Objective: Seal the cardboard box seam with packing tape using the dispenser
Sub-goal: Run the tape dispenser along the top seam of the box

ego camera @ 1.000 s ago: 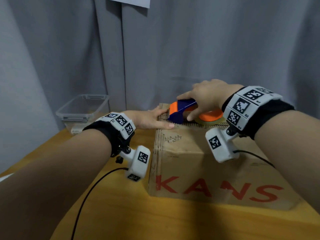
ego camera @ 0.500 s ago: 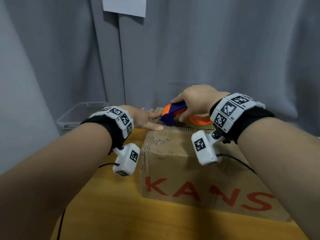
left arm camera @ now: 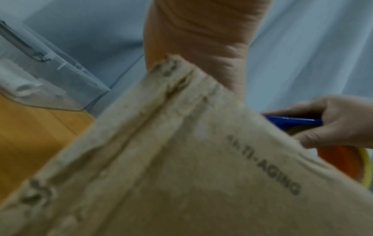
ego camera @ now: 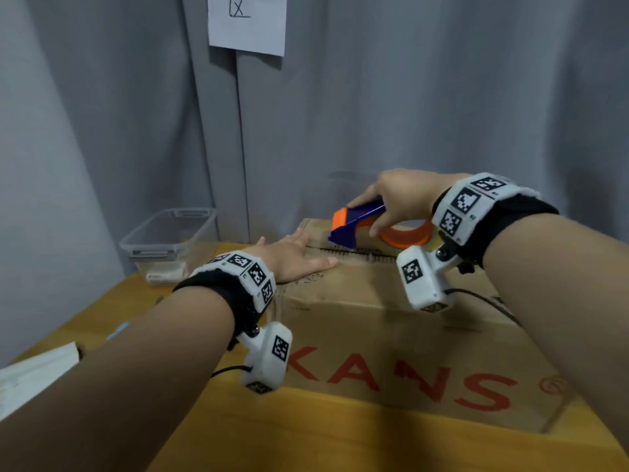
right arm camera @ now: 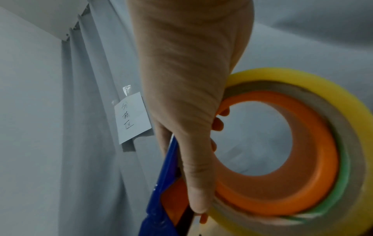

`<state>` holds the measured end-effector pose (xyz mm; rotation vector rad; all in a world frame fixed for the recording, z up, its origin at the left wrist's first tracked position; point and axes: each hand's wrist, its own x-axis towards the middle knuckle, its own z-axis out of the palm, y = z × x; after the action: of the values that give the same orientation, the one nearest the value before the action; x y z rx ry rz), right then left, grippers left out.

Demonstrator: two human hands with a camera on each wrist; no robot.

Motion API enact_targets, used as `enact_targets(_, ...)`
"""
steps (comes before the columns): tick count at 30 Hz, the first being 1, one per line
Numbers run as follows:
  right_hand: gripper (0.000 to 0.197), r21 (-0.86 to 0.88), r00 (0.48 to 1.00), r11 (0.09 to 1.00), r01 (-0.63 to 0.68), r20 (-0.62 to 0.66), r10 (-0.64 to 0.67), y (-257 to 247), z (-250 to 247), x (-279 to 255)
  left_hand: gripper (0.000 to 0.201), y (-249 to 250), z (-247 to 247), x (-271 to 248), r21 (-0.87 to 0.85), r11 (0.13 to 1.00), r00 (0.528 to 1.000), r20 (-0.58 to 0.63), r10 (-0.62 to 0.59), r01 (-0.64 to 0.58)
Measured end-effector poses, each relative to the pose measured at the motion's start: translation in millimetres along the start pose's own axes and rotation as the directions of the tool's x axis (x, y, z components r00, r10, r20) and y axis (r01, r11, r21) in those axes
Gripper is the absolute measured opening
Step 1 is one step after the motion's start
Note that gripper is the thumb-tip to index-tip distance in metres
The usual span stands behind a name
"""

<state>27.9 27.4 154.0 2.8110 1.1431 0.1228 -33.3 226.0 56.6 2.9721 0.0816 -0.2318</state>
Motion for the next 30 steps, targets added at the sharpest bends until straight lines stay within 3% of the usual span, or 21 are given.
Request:
enact_targets(5, 0.060, -0.145, 0.997, 0.986, -0.081, -0.003, 0.081, 28, -3, -25, 0.100, 6, -7, 0, 0.174, 0.984, 0.998, 0.033, -0.052, 0.045)
enact_targets(9, 0.059, -0.154, 0.994, 0.982, -0.105, 0.016, 0.109, 27, 22, -21, 0.097, 17, -7, 2, 0.310, 0.947, 0.994, 0.035, -0.101, 0.085)
enact_targets(15, 0.059, -0.097, 0.990, 0.985, -0.142, 0.013, 0.143, 30, 25, -17, 0.085, 71, 1, -8, 0.156, 0.980, 0.984, 0.148, 0.098, -0.121)
enact_targets(18, 0.059, -0.062, 0.989, 0.987, -0.147, -0.003, 0.147, 35, 27, -18, 0.078, 63, -1, -9, 0.133, 0.975, 0.979, 0.132, 0.158, -0.175)
enact_targets(22, 0.060, -0.044, 0.989, 0.988, -0.148, -0.027, 0.147, 37, 28, -21, 0.076, 31, -4, -9, 0.157, 0.984, 0.995, 0.067, 0.078, -0.088)
enact_targets(26, 0.060, -0.056, 0.988, 0.986, -0.154, -0.012, 0.154, 32, 27, -20, 0.090, 43, 0, 2, 0.241, 0.969, 0.997, 0.046, -0.065, 0.052)
enact_targets(30, 0.062, -0.090, 0.986, 0.983, -0.161, 0.025, 0.164, 26, 24, -14, 0.098, 50, 7, 10, 0.113, 0.994, 1.000, 0.014, 0.010, -0.011)
